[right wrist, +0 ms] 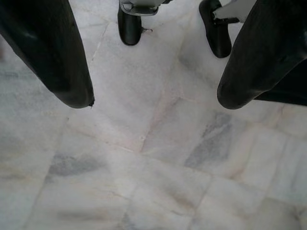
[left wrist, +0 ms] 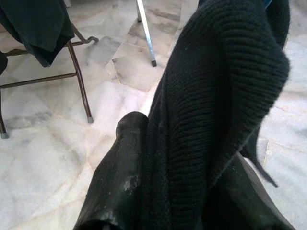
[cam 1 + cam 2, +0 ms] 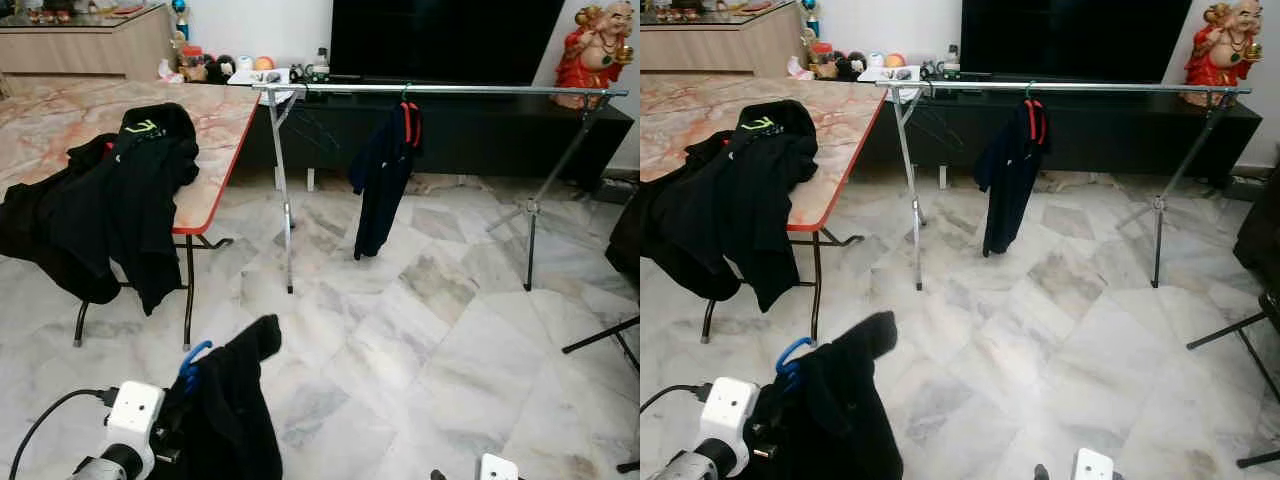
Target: Hang hanger
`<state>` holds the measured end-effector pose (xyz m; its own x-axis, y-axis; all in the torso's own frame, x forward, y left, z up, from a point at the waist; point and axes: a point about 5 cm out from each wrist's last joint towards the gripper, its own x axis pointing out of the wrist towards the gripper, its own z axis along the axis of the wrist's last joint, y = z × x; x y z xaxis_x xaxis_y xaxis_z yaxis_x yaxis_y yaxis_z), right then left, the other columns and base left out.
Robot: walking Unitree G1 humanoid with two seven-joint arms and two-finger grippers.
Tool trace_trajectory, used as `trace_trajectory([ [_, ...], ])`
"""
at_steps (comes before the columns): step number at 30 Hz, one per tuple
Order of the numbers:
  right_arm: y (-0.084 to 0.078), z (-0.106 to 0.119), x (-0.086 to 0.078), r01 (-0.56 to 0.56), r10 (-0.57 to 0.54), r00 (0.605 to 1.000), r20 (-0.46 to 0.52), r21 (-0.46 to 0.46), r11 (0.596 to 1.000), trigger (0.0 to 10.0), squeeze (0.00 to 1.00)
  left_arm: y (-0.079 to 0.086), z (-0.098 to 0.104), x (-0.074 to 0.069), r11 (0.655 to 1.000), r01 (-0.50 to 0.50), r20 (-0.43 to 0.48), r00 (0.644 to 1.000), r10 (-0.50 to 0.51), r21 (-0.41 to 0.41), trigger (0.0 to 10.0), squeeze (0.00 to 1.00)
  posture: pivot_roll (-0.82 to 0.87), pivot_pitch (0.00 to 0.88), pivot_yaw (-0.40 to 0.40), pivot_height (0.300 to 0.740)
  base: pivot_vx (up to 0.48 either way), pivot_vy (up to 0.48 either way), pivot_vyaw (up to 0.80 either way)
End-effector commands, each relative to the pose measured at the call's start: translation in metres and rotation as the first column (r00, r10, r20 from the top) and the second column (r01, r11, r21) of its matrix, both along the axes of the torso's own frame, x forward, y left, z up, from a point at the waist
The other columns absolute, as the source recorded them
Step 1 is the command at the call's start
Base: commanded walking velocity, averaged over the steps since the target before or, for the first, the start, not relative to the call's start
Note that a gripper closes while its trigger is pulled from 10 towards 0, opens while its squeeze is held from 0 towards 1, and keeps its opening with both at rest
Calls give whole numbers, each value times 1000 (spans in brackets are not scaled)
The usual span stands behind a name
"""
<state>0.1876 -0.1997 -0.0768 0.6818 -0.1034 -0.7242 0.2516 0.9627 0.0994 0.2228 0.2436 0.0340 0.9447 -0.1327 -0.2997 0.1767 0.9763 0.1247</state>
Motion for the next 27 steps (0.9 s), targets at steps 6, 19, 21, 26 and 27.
trace_trajectory([
  [6, 2, -3, -5, -18, 18, 1000, -25, 4, 1000, 10000, 0, -8, 6, 4, 1000, -8, 33, 999, 9, -25, 10000, 0, 65, 10, -4, 740, 0, 0, 0],
  [19, 5, -11, -18, -13, 14, 993, -120, 7, 1000, 10000, 0, -13, 5, 4, 999, 27, 21, 999, -27, -22, 10000, 0, 60, 0, 6, 740, 138, 0, -209],
  [21, 5, -12, -18, -14, 15, 992, -125, 7, 1000, 10000, 0, -13, 5, 4, 999, 30, 20, 999, -29, -23, 10000, 0, 60, 0, 7, 740, 276, 0, -756],
  [26, 7, -12, -17, -26, 27, 993, -119, 11, 1000, 10000, 0, -15, 4, 5, 999, 40, 16, 999, -39, -26, 10000, 0, 58, 0, 10, 740, 304, 0, -597],
  [27, 7, -11, -17, -28, 30, 993, -116, 12, 1000, 10000, 0, -16, 4, 5, 999, 41, 15, 999, -41, -26, 10000, 0, 58, 0, 10, 740, 311, 0, 0],
])
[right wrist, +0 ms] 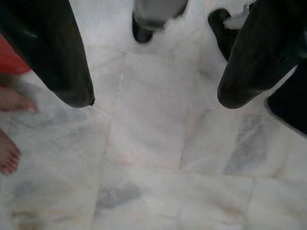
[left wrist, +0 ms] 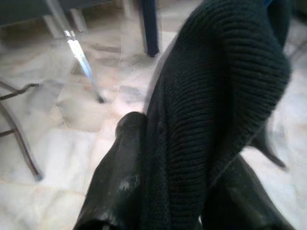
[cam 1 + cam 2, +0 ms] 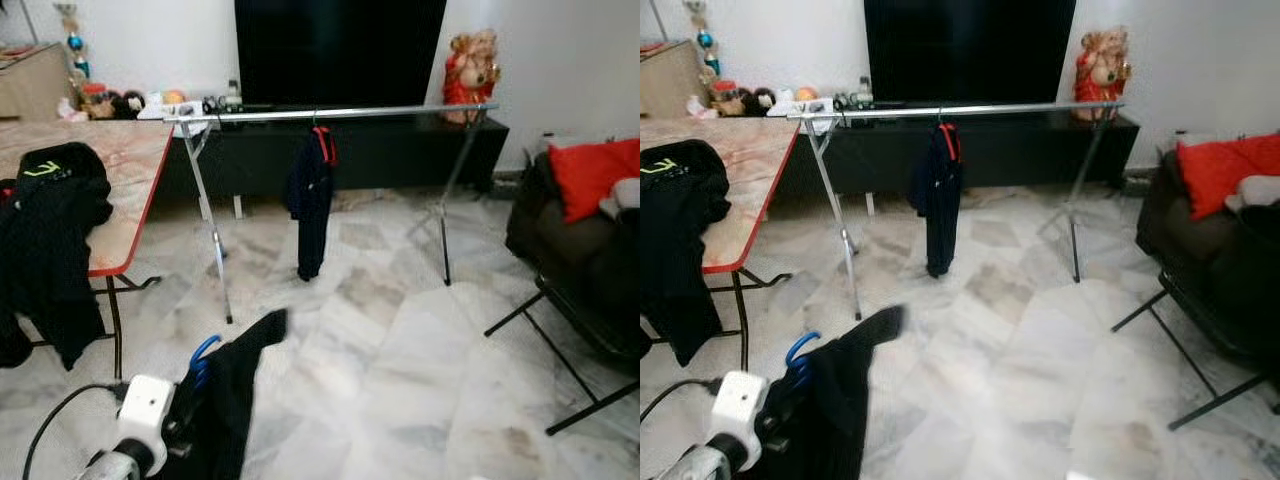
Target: Hang hanger
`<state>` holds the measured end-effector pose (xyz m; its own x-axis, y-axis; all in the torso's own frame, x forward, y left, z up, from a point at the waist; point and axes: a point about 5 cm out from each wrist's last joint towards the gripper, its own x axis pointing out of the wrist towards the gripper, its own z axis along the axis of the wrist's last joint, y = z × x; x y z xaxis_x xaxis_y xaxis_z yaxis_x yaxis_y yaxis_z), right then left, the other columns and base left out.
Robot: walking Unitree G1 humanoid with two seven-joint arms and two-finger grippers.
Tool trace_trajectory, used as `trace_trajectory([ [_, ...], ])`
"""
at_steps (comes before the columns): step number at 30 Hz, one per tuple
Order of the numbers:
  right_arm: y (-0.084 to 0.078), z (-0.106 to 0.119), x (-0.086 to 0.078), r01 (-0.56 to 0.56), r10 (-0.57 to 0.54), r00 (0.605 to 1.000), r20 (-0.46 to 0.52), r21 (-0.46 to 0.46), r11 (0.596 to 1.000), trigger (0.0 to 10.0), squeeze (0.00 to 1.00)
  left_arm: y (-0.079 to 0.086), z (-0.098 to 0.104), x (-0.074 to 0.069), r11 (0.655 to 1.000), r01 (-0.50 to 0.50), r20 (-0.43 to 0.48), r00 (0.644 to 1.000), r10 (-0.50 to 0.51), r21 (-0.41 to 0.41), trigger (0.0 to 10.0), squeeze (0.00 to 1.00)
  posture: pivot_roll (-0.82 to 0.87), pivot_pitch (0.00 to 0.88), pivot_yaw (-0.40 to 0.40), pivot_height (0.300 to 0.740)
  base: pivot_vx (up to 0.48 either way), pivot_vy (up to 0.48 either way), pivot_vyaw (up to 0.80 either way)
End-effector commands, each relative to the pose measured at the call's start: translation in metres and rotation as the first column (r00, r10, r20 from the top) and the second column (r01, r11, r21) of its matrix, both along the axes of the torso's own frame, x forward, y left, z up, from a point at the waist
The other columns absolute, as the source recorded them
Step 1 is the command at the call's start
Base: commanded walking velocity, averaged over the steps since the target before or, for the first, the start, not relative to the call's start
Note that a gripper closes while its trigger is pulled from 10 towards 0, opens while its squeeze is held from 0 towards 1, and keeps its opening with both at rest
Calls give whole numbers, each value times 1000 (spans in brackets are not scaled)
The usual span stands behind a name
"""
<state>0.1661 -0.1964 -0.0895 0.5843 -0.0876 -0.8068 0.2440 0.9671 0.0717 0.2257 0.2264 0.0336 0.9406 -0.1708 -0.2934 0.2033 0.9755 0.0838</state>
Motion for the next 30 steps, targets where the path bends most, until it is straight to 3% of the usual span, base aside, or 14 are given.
trace_trajectory([
  [1, 4, 2, 5, -16, 15, 1000, 15, 4, 1000, 10000, 0, 1, 4, 2, 1000, 14, 14, 1000, -14, 15, 10000, 0, 58, 0, 10, 740, 315, 0, 0],
  [14, -7, 4, 7, 3, -3, 999, 32, 6, 1000, 10000, 0, -1, 4, 1, 1000, 20, 11, 1000, -20, 8, 10000, 0, 69, 0, 14, 740, 306, 0, 0],
  [22, 2, 3, 7, -7, 7, 1000, 29, 11, 1000, 10000, 0, -1, 2, 2, 1000, -18, -1, 1000, 18, -14, 10000, 0, 65, 2, 10, 740, 311, 0, 0],
  [28, 9, 3, 10, -15, 14, 999, 32, 14, 1000, 10000, 0, 10, -6, -2, 996, -86, -26, 996, 86, -27, 10000, 0, 62, 3, 8, 740, 320, 0, 0],
  [30, 11, 4, 11, -17, 17, 999, 33, 15, 1000, 10000, 0, 22, -10, -5, 991, -135, -38, 990, 134, -9, 10000, 0, 63, 0, 8, 740, 322, 0, 0],
])
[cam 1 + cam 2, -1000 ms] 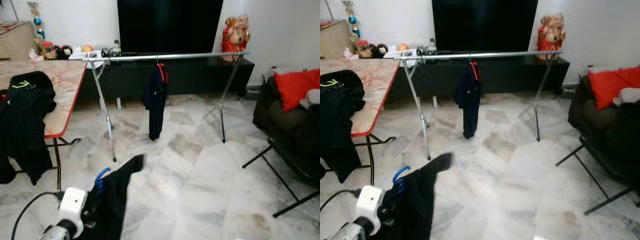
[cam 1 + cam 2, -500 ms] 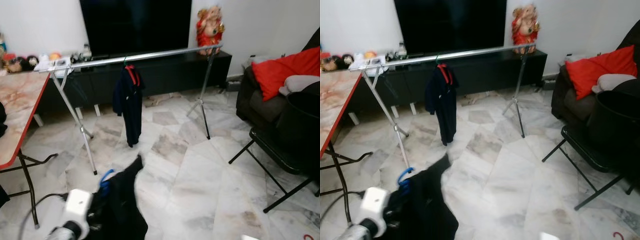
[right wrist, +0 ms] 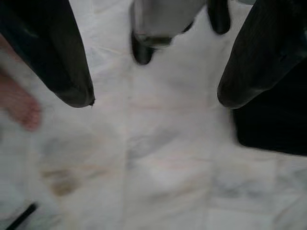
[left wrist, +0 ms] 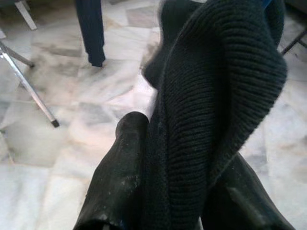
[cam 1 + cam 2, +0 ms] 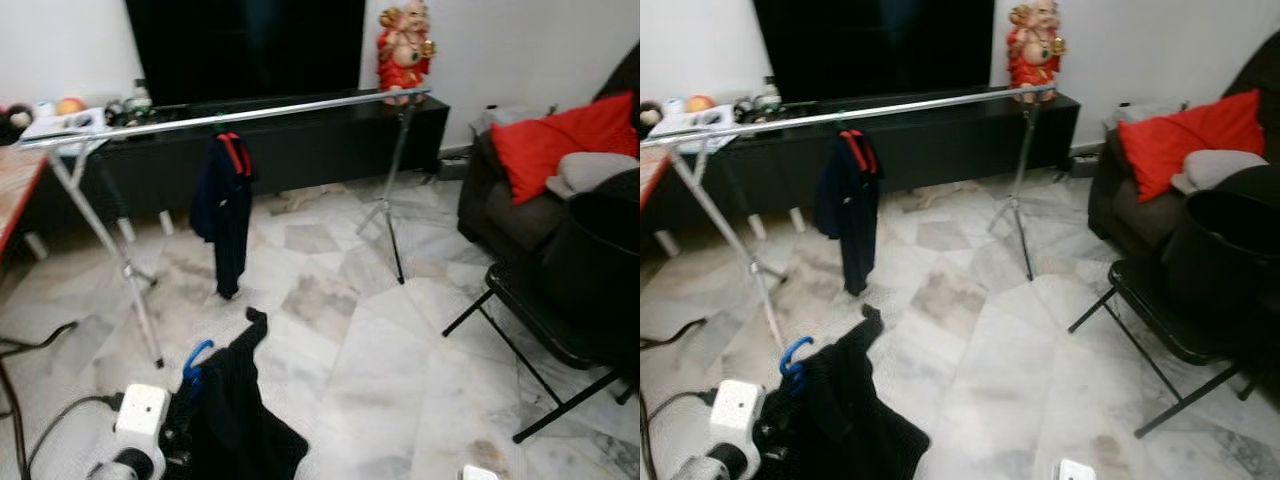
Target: Hang hanger
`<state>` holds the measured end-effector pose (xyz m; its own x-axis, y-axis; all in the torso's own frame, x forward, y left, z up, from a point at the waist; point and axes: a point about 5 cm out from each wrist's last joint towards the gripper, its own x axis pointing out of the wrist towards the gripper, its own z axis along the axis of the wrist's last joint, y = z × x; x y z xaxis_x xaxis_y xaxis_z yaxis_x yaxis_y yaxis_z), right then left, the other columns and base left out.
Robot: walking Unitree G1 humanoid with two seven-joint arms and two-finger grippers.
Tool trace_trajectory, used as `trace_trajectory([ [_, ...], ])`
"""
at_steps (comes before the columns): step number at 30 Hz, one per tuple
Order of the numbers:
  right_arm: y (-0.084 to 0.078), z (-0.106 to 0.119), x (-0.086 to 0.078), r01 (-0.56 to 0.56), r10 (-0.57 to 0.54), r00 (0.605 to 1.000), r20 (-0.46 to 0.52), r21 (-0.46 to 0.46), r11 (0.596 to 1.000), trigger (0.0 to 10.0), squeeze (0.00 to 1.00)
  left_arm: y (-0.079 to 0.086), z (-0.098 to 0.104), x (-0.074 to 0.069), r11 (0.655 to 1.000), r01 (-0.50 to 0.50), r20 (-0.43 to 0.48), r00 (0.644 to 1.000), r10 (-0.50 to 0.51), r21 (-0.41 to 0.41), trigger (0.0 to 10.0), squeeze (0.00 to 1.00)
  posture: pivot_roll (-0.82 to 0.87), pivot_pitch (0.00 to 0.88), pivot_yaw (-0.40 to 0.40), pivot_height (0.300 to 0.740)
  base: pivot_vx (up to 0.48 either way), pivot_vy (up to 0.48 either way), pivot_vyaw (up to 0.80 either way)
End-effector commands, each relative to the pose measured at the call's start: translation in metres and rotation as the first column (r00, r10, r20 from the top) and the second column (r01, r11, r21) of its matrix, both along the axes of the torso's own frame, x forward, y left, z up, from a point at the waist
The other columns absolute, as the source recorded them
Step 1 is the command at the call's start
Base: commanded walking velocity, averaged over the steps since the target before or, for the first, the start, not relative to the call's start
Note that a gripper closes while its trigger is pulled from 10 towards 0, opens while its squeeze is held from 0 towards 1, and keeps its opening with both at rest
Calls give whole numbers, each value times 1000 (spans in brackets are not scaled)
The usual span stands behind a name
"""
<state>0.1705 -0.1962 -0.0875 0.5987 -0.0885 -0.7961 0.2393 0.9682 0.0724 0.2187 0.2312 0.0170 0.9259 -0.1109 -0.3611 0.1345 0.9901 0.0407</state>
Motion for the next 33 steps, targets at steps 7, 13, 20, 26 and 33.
trace_trajectory([
  [7, 10, 3, 9, -34, 34, 999, 24, 15, 999, 10000, 0, 46, 0, -5, 972, -236, 17, 972, 236, 2, 10000, 0, 61, 0, 7, 740, 334, 0, 0],
  [13, -11, 3, 1, -27, 27, 999, 20, -1, 1000, 10000, 0, 42, 1, -2, 975, -221, 28, 975, 221, 0, 10000, 0, 63, 0, 8, 740, 346, 0, 0],
  [20, -15, 2, -3, -26, 26, 1000, 10, -5, 1000, 10000, 0, 35, 9, 4, 983, -184, 62, 981, 183, 5, 10000, 0, 64, 0, 8, 740, 345, 0, 0],
  [26, -3, -1, -5, -45, 45, 999, 3, 2, 999, 10000, 0, 33, 12, 13, 983, -183, 84, 979, 184, -14, 10000, 0, 62, 0, 13, 740, 347, 0, 0],
  [33, 3, -2, -4, -60, 60, 998, 1, 7, 998, 10000, 0, 26, 15, 19, 987, -157, 96, 983, 159, -24, 10000, 0, 58, 0, 17, 740, 354, 0, 0],
])
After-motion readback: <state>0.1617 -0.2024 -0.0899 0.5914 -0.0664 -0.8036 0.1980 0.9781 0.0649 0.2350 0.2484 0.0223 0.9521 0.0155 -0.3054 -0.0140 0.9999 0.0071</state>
